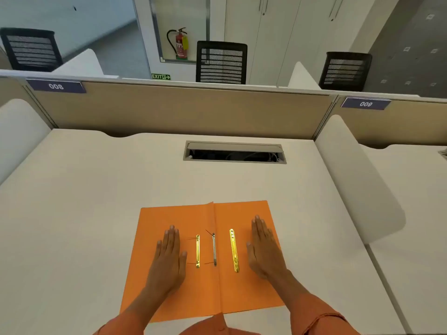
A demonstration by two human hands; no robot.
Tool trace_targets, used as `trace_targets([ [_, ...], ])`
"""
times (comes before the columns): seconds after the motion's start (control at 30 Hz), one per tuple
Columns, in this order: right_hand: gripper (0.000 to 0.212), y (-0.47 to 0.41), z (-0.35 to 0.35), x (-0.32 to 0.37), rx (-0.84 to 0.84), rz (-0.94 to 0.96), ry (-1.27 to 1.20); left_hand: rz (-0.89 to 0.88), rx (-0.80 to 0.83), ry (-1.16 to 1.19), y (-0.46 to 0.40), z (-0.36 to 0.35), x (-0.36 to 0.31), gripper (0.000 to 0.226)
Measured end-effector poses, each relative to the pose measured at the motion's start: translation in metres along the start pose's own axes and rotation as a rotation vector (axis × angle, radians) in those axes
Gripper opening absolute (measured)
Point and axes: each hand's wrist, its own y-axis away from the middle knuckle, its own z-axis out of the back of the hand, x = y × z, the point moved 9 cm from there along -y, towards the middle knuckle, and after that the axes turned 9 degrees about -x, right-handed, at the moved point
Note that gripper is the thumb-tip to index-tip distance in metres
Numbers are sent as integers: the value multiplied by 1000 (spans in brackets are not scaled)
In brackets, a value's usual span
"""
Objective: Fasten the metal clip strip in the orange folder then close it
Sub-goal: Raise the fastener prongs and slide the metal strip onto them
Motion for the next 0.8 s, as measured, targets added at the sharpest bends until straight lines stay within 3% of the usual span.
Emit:
trace_targets([
  [0.33,73,23,-33,-15,169,-28,69,53,72,4,24,-25,10,78],
  [0.8,75,24,-41,-18,165,-33,86,39,77,-30,26,-31,14,79],
])
